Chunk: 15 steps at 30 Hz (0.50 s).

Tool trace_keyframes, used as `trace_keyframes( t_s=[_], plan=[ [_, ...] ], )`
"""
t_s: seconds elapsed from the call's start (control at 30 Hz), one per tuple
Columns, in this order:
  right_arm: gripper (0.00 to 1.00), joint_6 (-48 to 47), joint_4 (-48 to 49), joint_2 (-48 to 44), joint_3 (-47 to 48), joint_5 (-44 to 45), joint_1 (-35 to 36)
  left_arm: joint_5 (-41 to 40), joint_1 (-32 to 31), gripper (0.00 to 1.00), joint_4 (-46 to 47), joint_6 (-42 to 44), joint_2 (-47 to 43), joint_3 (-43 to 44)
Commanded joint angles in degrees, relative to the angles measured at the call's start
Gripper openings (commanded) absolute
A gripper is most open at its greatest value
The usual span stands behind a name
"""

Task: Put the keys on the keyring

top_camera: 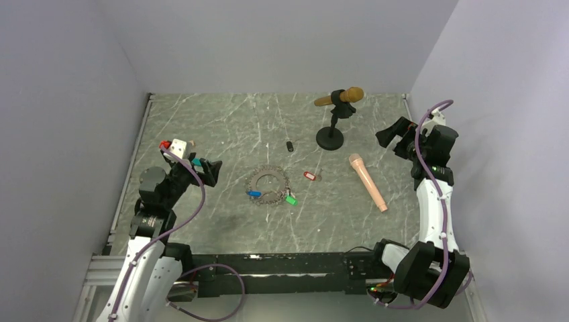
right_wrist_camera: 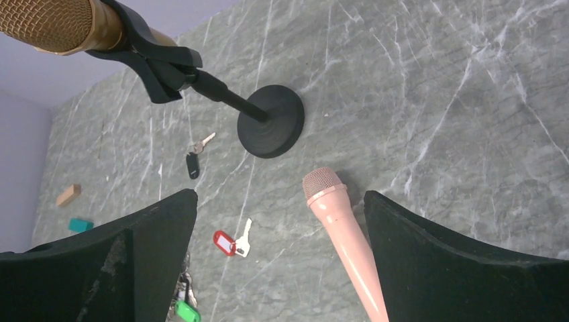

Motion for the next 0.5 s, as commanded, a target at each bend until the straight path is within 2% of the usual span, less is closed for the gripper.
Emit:
trace_keyframes(
  t_s=[0.0,0.1,0.23,0.37,0.47],
  plan=[
    [1.0,0.78,3.02,-0.9,0.33,0.6,-0.42,1.18,0.26,0.99,0.74,0.24,-0.36,2.46],
    [1.0,-0.51,3.71,-0.69,-0.33,-1.88,-0.36,1.42,0.29,0.99,0.78,0.06,-0.31,2.44],
    [1.0,-4.62,6.64,-1.67,-2.91,-10.82,-0.43,1.6,0.26,1.0,0.6,-0.04,-0.23,2.62],
    [1.0,-11.87,10.78,-1.75,-6.34,-27.03,-0.37,1.86,0.26,0.99,0.61,-0.13,-0.3,2.67],
    [1.0,-15.6,13.33,-1.71,-8.37,-35.42,-0.24,2.08,0.26,0.99,0.53,-0.22,-0.31,2.82]
  ],
)
